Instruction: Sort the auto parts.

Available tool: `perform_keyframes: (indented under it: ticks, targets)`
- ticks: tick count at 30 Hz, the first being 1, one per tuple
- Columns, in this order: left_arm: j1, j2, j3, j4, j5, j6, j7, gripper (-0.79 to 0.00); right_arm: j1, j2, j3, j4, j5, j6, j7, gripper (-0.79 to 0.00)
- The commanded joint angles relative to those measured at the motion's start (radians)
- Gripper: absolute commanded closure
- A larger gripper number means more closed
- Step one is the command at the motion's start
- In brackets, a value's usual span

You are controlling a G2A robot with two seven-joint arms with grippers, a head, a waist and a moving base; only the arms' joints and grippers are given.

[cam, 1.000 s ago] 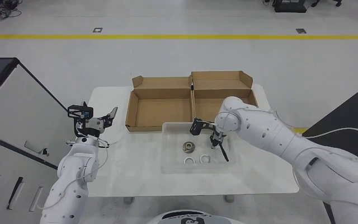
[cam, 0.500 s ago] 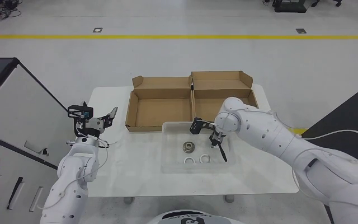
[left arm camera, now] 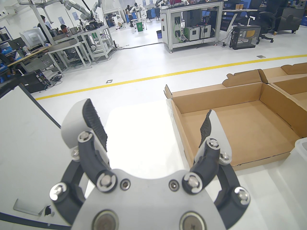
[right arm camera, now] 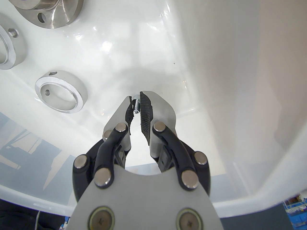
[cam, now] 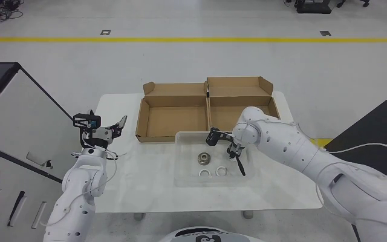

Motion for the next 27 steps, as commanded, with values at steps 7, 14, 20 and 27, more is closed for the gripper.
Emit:
perform_keyframes:
  ticks: [7, 14, 20, 27]
  targets:
    - [0.0, 0.0, 0.0, 0.0, 0.0, 0.0, 0.0, -0.785, -0.016, 0.017, 0.032, -0.066, -0.004, -0.001, 0.034, 0.0]
    - [0.0, 0.0, 0.0, 0.0, 0.0, 0.0, 0.0, -0.785, -0.046, 0.062, 0.101, -0.204, 0.02, -0.022, 0.081, 0.0]
    - [0.0, 0.0, 0.0, 0.0, 0.0, 0.0, 0.0, -0.785, -0.101, 0.111, 0.173, -0.321, 0.038, -0.048, 0.097, 0.0]
    - [0.0, 0.0, 0.0, 0.0, 0.0, 0.0, 0.0, -0.785, -0.161, 0.169, 0.227, -0.417, 0.085, -0.113, 0.032, 0.0]
